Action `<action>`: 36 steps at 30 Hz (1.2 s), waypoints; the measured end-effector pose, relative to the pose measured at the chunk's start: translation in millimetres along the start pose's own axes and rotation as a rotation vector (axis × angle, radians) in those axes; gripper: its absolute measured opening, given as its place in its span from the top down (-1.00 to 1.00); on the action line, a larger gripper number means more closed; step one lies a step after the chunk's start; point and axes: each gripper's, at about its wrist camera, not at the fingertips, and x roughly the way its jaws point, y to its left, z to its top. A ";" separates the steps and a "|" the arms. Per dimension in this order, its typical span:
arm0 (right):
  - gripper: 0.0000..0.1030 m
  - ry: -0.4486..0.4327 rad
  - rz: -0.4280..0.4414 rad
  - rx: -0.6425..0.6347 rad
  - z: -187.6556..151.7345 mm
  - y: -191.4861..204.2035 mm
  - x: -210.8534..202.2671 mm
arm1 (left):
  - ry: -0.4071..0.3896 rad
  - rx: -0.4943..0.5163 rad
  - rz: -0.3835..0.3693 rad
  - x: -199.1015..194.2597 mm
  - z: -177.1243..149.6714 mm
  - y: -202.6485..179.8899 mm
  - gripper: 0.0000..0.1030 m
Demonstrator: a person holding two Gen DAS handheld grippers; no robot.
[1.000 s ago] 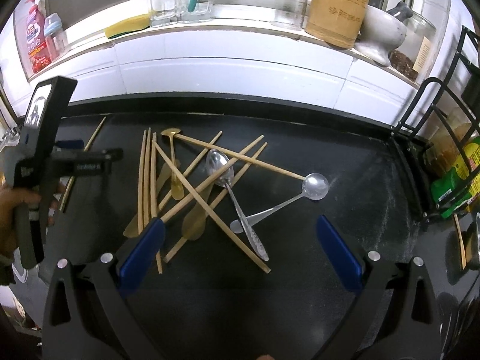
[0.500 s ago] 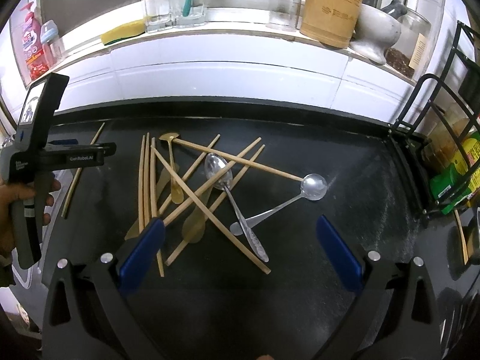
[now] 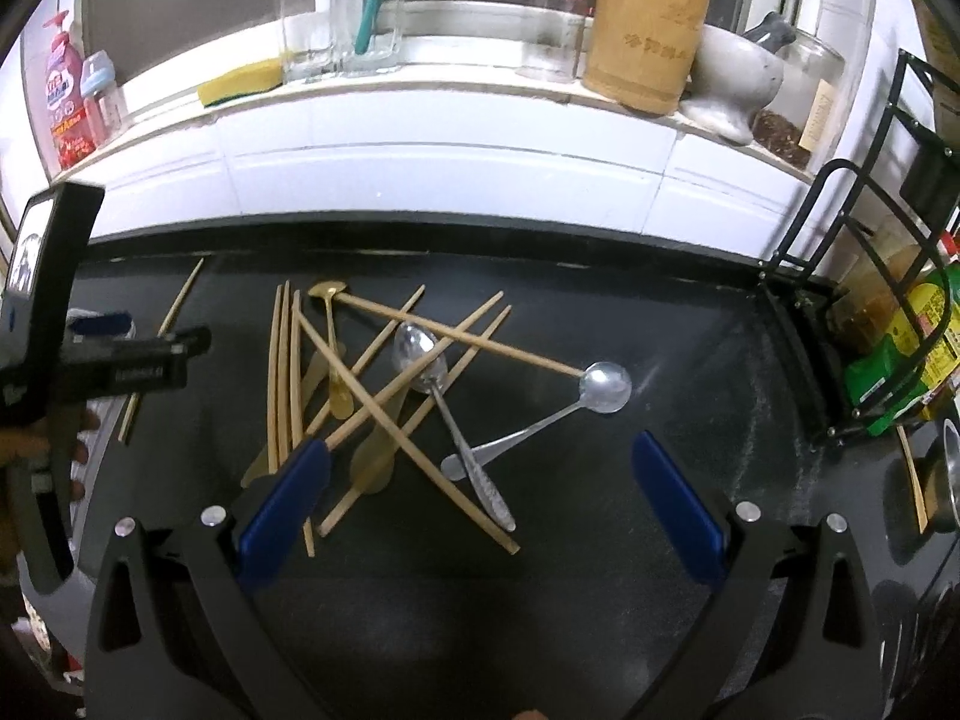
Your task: Organize utensils
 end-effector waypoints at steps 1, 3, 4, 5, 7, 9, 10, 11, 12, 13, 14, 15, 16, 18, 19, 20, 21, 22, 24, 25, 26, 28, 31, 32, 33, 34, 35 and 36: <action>-0.89 -0.005 0.002 -0.001 0.5 -0.5 -0.9 | -0.001 0.002 0.003 -1.7 -1.3 -0.5 -0.90; -0.89 -0.013 0.012 -0.008 2.6 -1.0 -2.2 | -0.005 0.002 0.009 -5.7 -3.9 -1.9 -0.90; -0.89 -0.015 0.016 -0.012 3.1 -0.4 -2.1 | -0.007 -0.001 0.014 -8.1 -5.0 -1.5 -0.90; -0.89 -0.016 0.020 -0.015 3.9 0.2 -1.8 | -0.008 -0.005 0.017 -10.3 -5.8 -0.9 -0.90; -0.89 -0.016 0.034 -0.026 4.9 1.0 -1.5 | -0.010 -0.007 0.023 -12.1 -5.1 -1.4 -0.90; -0.89 -0.016 0.042 -0.033 5.5 1.6 -0.9 | -0.010 -0.008 0.027 -13.0 -4.8 -2.2 -0.90; -0.89 -0.016 0.045 -0.035 5.7 1.4 -0.7 | -0.011 -0.006 0.028 -13.2 -3.9 -2.7 -0.90; -0.89 -0.015 0.047 -0.036 5.8 1.0 -0.4 | -0.010 -0.006 0.029 -13.2 -3.6 -2.9 -0.90; -0.89 -0.014 0.049 -0.037 6.1 0.2 0.1 | -0.009 -0.005 0.030 -13.3 -3.3 -3.0 -0.90; -0.89 -0.013 0.049 -0.035 6.2 -0.6 0.4 | -0.008 -0.008 0.033 -13.8 -3.6 -3.4 -0.90; -0.89 -0.013 0.049 -0.033 6.3 -1.4 0.9 | -0.006 -0.010 0.033 -13.9 -3.8 -3.3 -0.90; -0.89 -0.012 0.051 -0.030 6.4 -2.6 1.2 | -0.003 -0.007 0.031 -12.5 -2.6 -3.1 -0.90; -0.89 -0.011 0.052 -0.026 6.7 -3.8 1.6 | -0.002 -0.008 0.031 -12.2 -3.1 -3.7 -0.90; -0.89 -0.009 0.055 -0.020 6.4 -5.2 2.5 | 0.001 -0.003 0.034 -11.3 -3.7 -4.3 -0.90; -0.89 -0.008 0.056 -0.019 6.2 -6.0 3.0 | 0.003 0.000 0.032 -10.4 -3.8 -3.8 -0.90; -0.89 -0.007 0.057 -0.017 6.3 -6.7 3.5 | 0.005 0.001 0.033 -10.1 -4.0 -3.8 -0.90; -0.89 -0.005 0.059 -0.014 6.6 -7.9 4.1 | 0.006 0.002 0.034 -9.8 -4.1 -4.1 -0.90; -0.89 -0.004 0.060 -0.010 7.0 -9.6 4.9 | 0.008 0.005 0.035 -9.4 -4.0 -4.0 -0.90; -0.89 -0.003 0.061 0.002 8.0 -13.3 6.2 | 0.012 0.011 0.034 -8.1 -3.6 -3.4 -0.90; -0.89 -0.003 0.061 0.007 7.9 -14.6 6.8 | 0.014 0.014 0.040 -7.5 -3.5 -3.4 -0.90; -0.89 -0.002 0.061 0.013 8.2 -16.0 7.5 | 0.017 0.016 0.046 -7.1 -3.1 -4.4 -0.90; -0.89 0.003 0.063 0.022 8.2 -19.3 9.6 | 0.026 0.020 0.050 -4.7 -2.5 -5.1 -0.90; -0.89 0.011 0.068 0.025 7.8 -21.2 12.9 | 0.035 0.024 0.053 -0.8 -0.7 -6.3 -0.90; -0.89 0.014 0.072 0.025 7.8 -21.7 14.0 | 0.037 0.025 0.053 0.5 0.1 -6.7 -0.90; -0.89 0.017 0.076 0.024 7.9 -22.3 15.6 | 0.039 0.026 0.052 1.3 0.7 -7.2 -0.90; -0.89 0.018 0.078 0.025 8.1 -23.0 16.6 | 0.041 0.029 0.054 2.7 1.8 -8.4 -0.90; -0.89 0.020 0.082 0.026 8.4 -23.8 18.1 | 0.042 0.031 0.055 3.8 2.6 -9.4 -0.90; -0.89 0.022 0.086 0.028 9.0 -24.3 19.2 | 0.044 0.034 0.056 5.3 4.0 -10.0 -0.90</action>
